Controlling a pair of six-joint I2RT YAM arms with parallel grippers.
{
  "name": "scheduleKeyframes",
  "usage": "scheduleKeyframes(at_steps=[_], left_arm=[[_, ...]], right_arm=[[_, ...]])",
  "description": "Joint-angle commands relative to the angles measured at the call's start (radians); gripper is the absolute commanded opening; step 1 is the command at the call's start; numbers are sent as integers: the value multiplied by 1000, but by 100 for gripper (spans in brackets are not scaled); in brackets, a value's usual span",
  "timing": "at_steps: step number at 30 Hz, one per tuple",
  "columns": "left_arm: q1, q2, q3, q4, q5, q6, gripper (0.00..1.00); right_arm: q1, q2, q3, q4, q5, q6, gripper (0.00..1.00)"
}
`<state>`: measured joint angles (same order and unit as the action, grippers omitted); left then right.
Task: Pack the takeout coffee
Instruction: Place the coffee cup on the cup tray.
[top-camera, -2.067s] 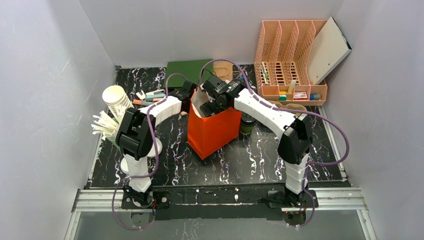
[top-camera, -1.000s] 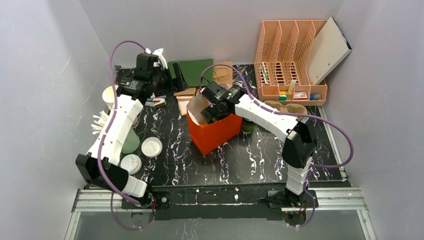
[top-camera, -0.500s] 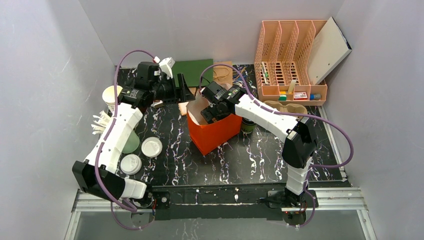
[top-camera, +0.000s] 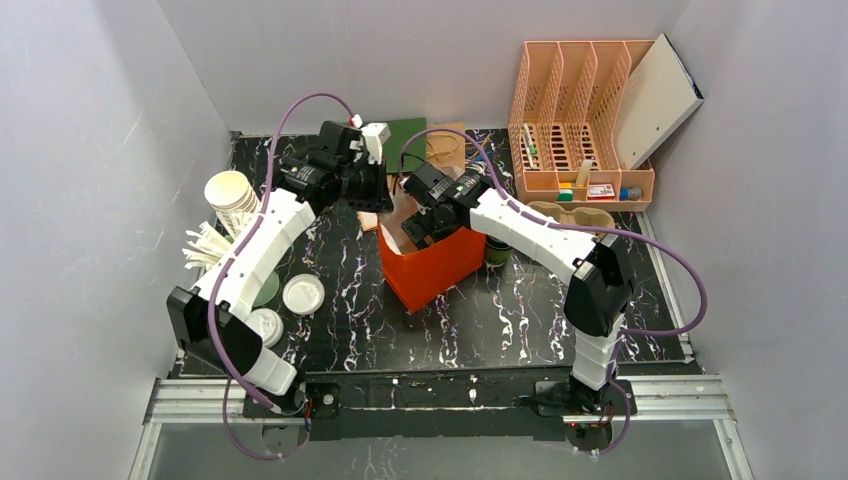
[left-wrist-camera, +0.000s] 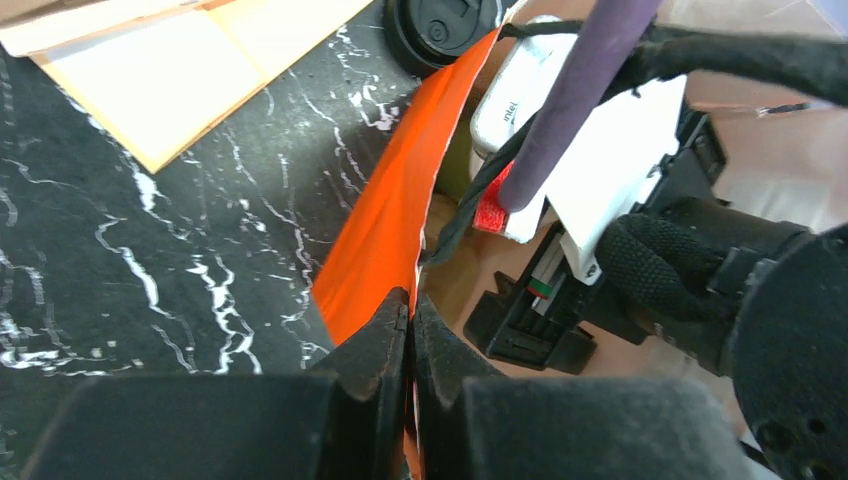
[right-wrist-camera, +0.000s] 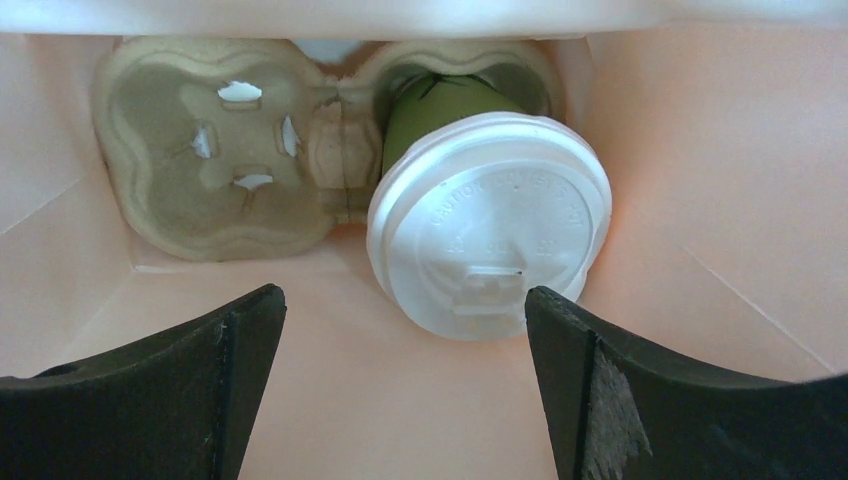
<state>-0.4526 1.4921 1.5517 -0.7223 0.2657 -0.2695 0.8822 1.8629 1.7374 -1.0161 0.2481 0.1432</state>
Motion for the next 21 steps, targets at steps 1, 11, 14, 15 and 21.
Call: scheduleKeyframes(at_steps=[1, 11, 14, 15, 21], left_arm=[[-52, 10, 69, -89, -141, 67, 0], [-82, 33, 112, -135, -251, 104, 0], [-98, 39, 121, -144, -278, 115, 0], [-101, 40, 123, -144, -290, 118, 0], [-123, 42, 132, -146, -312, 124, 0]], right_arm=[[6, -58, 49, 11, 11, -4, 98], [5, -165, 16, 112, -14, -24, 98], [5, -199, 33, 138, -15, -32, 98], [5, -211, 35, 150, -15, -35, 98], [5, -310, -4, 266, 6, -36, 98]])
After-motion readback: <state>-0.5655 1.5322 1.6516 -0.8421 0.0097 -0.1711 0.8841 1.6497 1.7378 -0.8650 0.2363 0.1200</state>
